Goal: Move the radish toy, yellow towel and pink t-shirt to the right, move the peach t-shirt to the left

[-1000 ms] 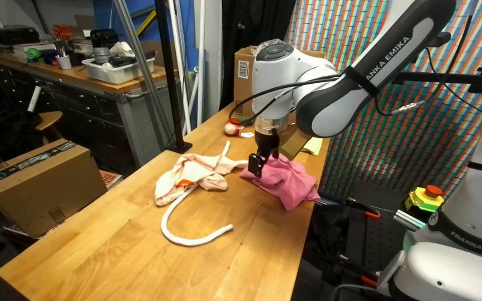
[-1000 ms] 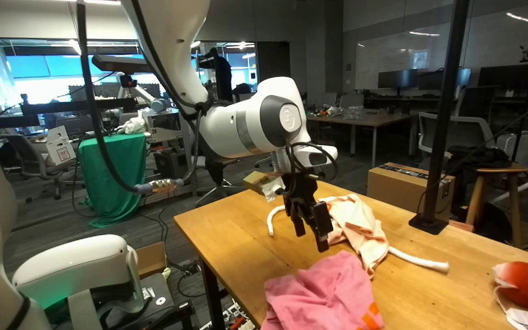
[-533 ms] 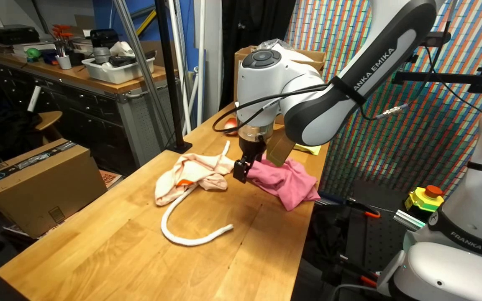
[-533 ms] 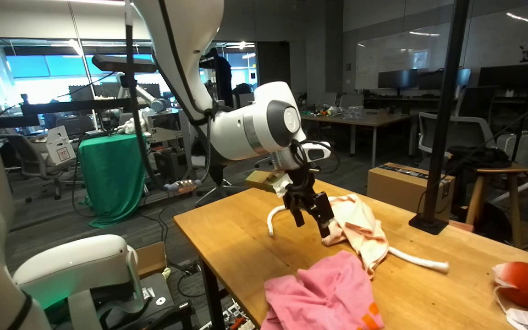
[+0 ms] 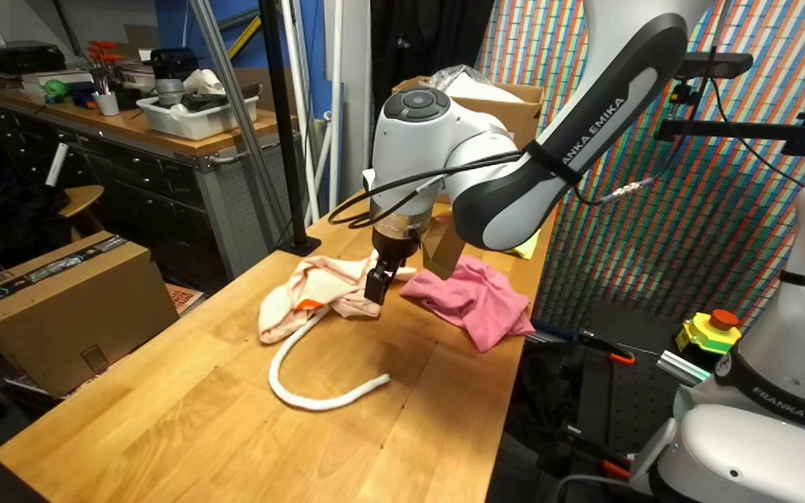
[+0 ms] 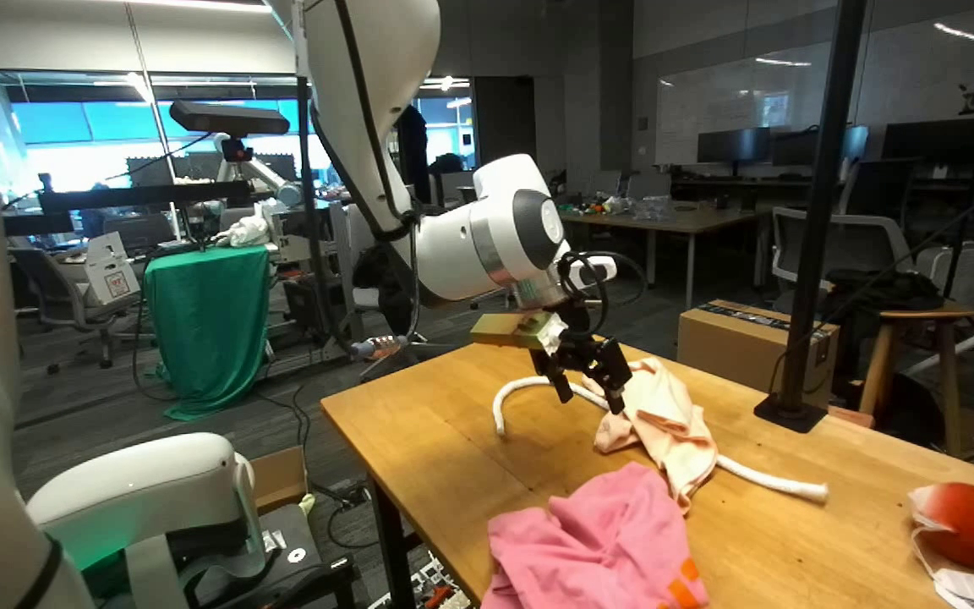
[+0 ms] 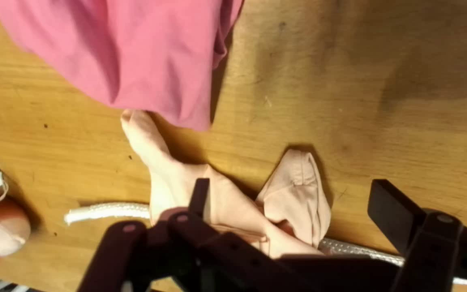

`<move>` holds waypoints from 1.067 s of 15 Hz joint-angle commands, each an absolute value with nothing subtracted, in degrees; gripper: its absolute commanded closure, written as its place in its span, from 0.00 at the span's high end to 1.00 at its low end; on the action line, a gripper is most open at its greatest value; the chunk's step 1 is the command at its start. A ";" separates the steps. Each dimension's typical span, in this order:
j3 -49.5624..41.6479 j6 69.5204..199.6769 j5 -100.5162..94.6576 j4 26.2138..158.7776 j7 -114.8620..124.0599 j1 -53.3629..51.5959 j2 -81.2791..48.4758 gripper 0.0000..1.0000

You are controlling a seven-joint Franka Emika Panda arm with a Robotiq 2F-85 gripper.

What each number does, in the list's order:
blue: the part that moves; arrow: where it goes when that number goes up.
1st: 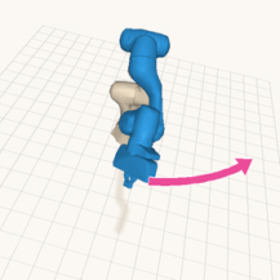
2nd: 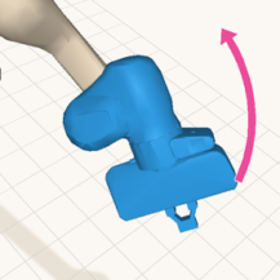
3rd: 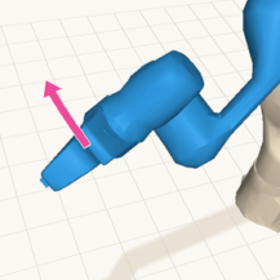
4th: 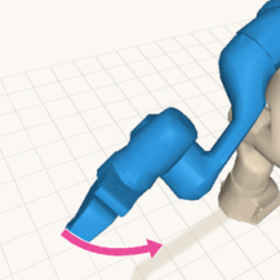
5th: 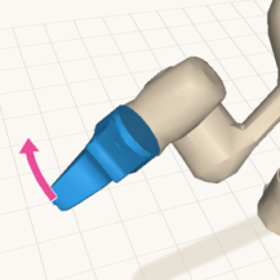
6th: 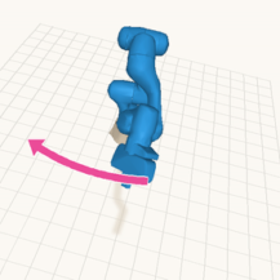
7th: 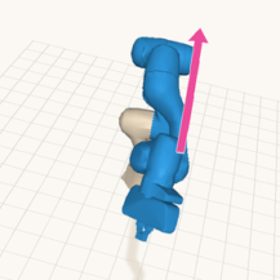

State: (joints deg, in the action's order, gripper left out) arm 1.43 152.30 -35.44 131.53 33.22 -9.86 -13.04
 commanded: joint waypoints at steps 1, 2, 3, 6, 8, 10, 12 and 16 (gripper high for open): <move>-1.16 154.25 -41.15 127.00 33.84 -11.91 -16.47 1.00; -1.26 154.64 -41.74 126.05 33.65 -12.01 -17.41 1.00; -0.63 155.07 -42.64 125.36 33.95 -11.36 -18.22 1.00; -0.84 156.98 -44.99 122.96 34.39 -11.57 -20.81 1.00; -0.97 157.77 -46.20 121.47 34.51 -11.59 -22.26 1.00; -1.34 157.97 -47.55 119.74 34.92 -11.73 -23.74 1.00; -1.65 158.20 -48.71 118.31 35.09 -11.68 -24.98 1.00; -2.22 158.25 -49.81 115.38 35.25 -11.54 -27.65 1.00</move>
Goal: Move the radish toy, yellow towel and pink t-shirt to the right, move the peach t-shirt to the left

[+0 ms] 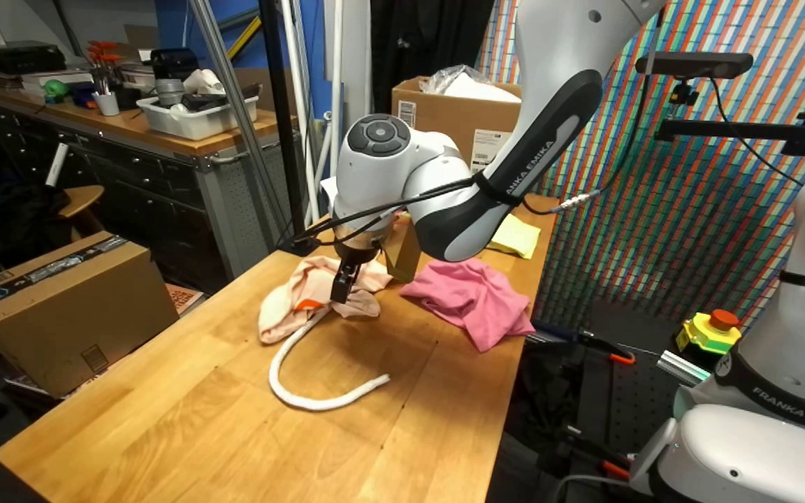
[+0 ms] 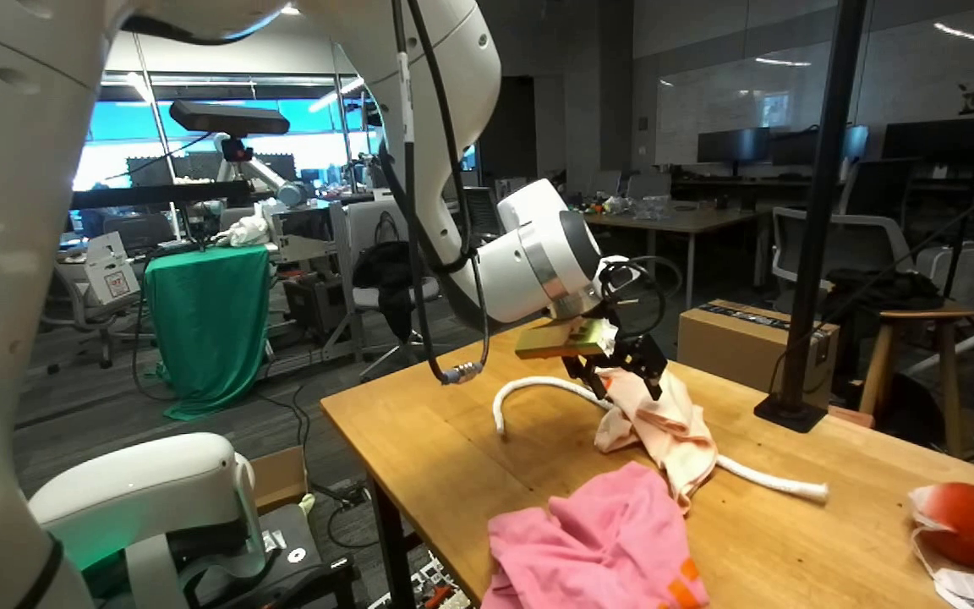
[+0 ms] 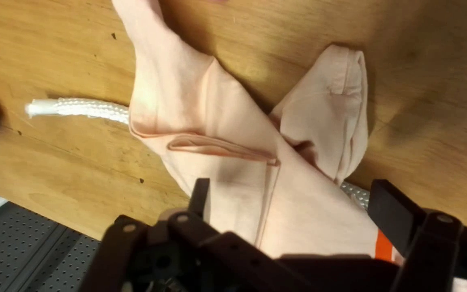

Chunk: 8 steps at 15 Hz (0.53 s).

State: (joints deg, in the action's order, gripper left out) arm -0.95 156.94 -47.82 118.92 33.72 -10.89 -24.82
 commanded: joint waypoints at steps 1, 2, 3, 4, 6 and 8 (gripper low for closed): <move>-2.39 158.22 -49.99 114.66 35.43 -11.50 -28.29 1.00; -2.66 158.13 -50.08 113.93 35.74 -11.54 -28.92 1.00; -2.94 158.07 -50.17 113.13 36.02 -11.61 -29.67 1.00; -3.26 158.06 -50.25 112.49 36.30 -11.64 -30.23 1.00; -3.95 157.97 -50.50 111.20 36.94 -11.82 -31.33 1.00; -4.41 157.86 -50.50 110.07 37.46 -11.91 -32.26 1.00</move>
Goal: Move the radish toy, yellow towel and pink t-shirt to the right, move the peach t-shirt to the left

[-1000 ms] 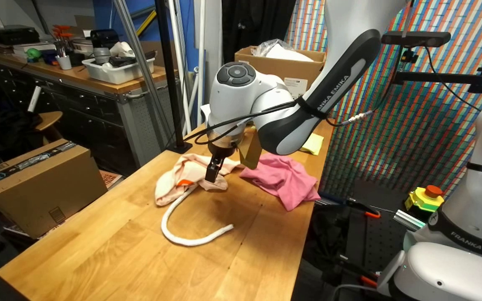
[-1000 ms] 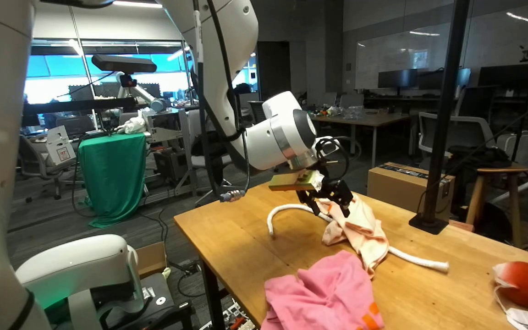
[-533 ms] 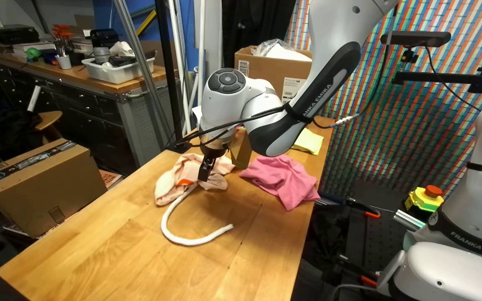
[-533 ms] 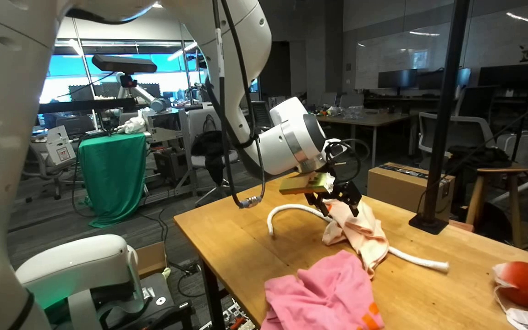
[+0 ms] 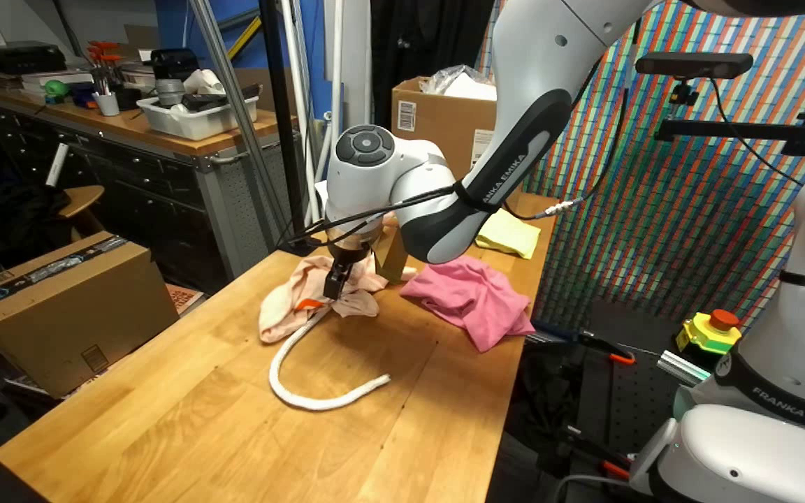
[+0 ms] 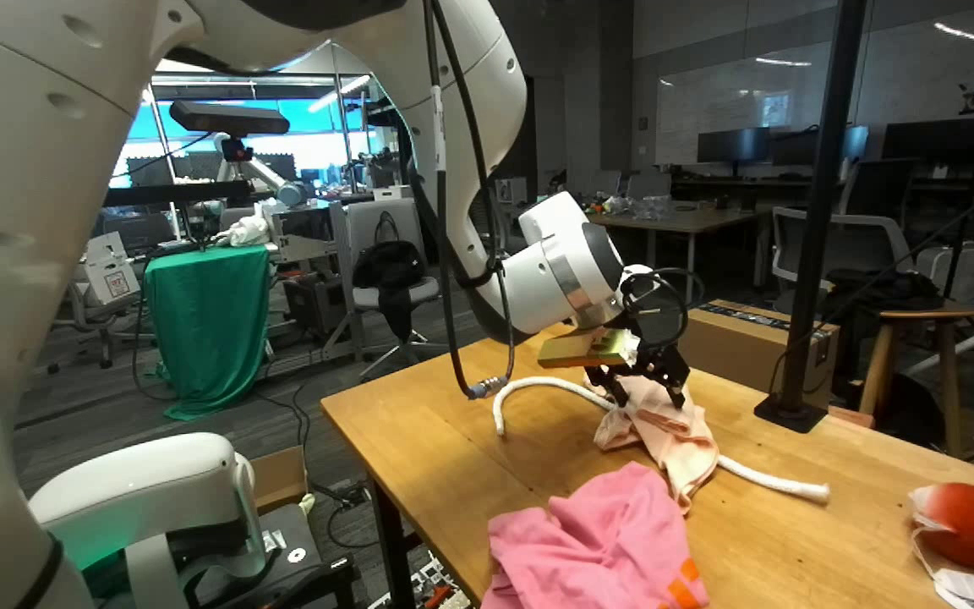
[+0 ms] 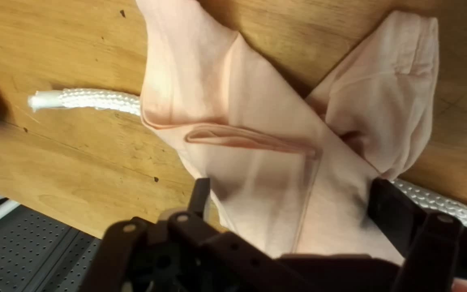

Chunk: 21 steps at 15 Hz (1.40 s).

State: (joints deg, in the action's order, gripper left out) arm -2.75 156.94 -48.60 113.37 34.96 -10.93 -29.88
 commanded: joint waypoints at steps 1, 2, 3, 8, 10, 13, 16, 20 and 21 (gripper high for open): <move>-4.66 157.84 -50.52 109.61 37.85 -11.98 -32.66 1.00; -4.85 157.74 -50.54 109.20 37.99 -12.04 -33.02 1.00; -4.95 157.64 -50.44 108.85 38.13 -12.07 -33.28 0.94; -5.23 157.75 -51.03 109.32 38.92 -12.56 -32.89 0.51; -5.39 157.86 -51.61 109.74 39.68 -12.92 -32.39 0.35; -5.77 158.05 -53.16 110.36 41.26 -13.57 -31.75 0.13; -6.51 158.19 -54.90 110.95 43.68 -14.36 -30.97 0.04; -8.20 159.31 -58.75 111.80 50.17 -15.67 -29.40 0.06; -8.74 159.79 -59.88 112.01 52.39 -16.13 -28.88 0.06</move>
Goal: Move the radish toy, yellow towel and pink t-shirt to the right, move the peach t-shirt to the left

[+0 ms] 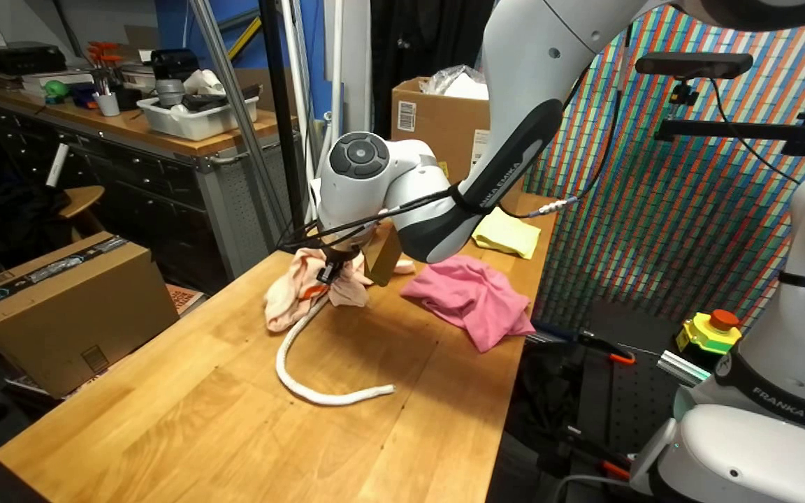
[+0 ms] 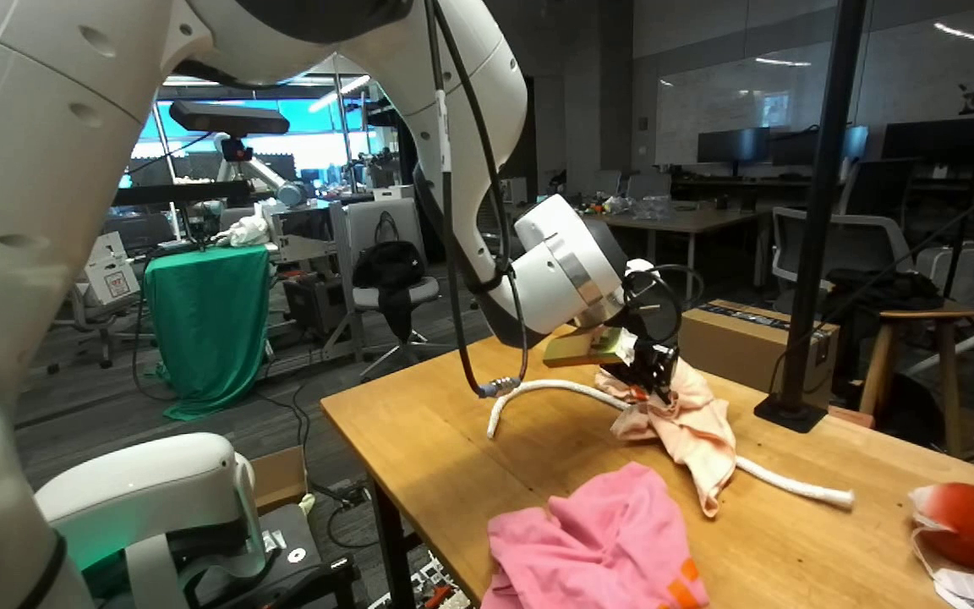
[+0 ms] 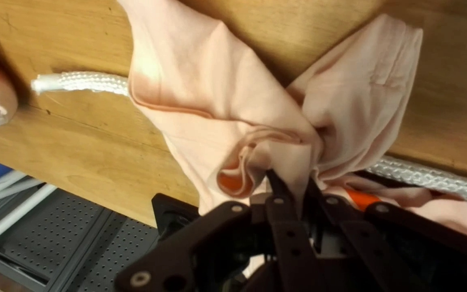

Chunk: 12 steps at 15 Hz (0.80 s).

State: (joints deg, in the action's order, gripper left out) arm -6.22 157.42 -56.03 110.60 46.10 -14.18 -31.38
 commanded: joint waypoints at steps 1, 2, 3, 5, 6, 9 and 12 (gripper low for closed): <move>-9.27 160.38 -61.16 112.23 54.53 -16.59 -28.23 0.06; -9.75 160.81 -62.52 112.34 56.51 -17.01 -27.72 0.06; -10.41 161.51 -64.45 112.45 59.09 -17.70 -26.94 0.06; -11.38 162.40 -68.21 112.95 64.09 -18.97 -25.38 0.06; -11.74 162.50 -70.17 113.06 66.24 -19.53 -24.70 0.06; -12.38 163.04 -76.61 113.43 73.66 -21.28 -22.69 0.05; -12.00 162.97 -82.45 113.85 80.13 -22.51 -20.80 0.05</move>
State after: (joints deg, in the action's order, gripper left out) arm -10.90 161.62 -76.96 111.95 73.69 -20.63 -24.19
